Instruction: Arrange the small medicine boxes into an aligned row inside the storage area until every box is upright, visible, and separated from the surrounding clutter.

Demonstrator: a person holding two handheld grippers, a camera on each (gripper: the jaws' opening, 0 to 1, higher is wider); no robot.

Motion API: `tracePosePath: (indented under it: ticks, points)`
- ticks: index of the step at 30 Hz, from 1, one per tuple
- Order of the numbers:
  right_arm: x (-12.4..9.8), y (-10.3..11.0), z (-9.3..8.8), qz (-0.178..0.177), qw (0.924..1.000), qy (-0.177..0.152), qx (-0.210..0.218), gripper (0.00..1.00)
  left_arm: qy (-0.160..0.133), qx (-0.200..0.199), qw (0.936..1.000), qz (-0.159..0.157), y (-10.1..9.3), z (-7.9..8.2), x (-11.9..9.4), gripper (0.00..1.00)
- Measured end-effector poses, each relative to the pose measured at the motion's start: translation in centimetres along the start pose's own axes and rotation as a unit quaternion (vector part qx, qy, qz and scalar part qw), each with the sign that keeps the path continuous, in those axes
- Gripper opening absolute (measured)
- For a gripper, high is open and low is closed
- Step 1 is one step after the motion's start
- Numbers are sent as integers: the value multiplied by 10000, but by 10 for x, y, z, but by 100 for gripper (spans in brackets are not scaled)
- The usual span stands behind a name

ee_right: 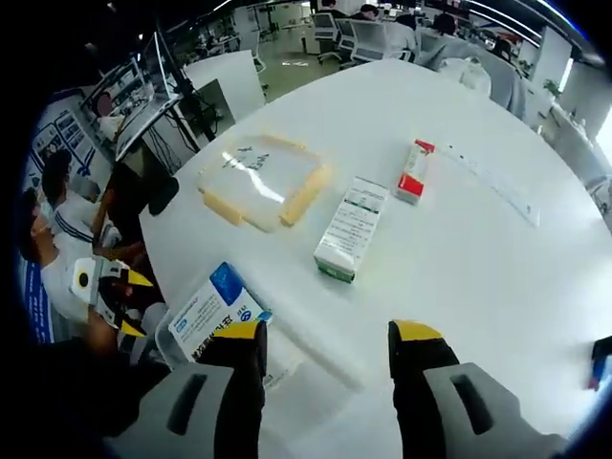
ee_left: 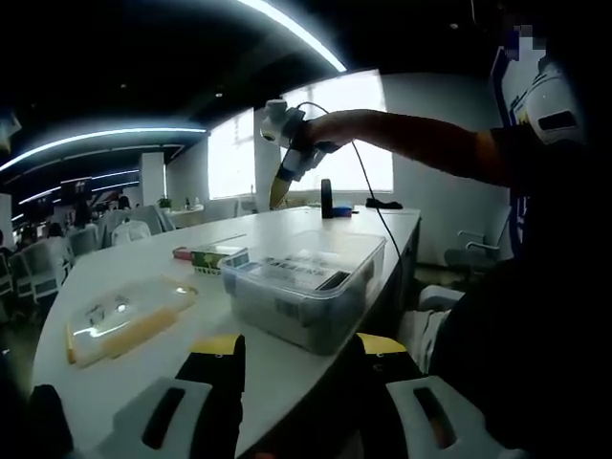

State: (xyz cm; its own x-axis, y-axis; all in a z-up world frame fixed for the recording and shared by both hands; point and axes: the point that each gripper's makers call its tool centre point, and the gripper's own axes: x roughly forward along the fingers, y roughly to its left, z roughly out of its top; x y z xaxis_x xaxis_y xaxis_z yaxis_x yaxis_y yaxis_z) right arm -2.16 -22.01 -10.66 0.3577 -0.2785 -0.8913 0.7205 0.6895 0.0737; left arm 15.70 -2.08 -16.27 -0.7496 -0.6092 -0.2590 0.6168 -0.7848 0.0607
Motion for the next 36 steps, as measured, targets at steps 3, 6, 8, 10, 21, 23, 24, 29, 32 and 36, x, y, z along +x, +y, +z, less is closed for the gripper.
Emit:
tracePosePath:
  ticks: [3,6,8,10,21,23,24,29,32,36]
  points:
    - [7,-4,7,-50,10000,-40,49,50,-4,2,10000,-7,0,1,0,44]
    - [10,-4,8,-66,9999,-5,104,51,7,0,10000,7,1,0,0,44]
    - [13,-7,11,-142,9998,-3,146,51,-7,-9,10000,9,2,1,-1,44]
    - [17,-12,14,-244,9995,-29,187,51,-10,-5,10000,14,2,1,-1,44]
    - [41,-32,27,-421,9985,14,362,53,55,35,10000,31,3,0,-7,44]
    - [46,-34,28,-440,9982,47,413,54,57,34,10000,45,5,0,-8,44]
    - [49,-34,27,-458,9981,84,392,54,50,28,10000,49,5,1,-8,44]
    - [55,-35,28,-485,9976,134,472,54,44,26,10000,27,5,0,-8,44]
    - [59,-37,30,-531,9974,143,474,54,151,216,9996,48,2,-1,-8,45]
    - [66,-42,29,-570,9967,246,518,55,220,348,9991,-74,-4,-2,-7,45]
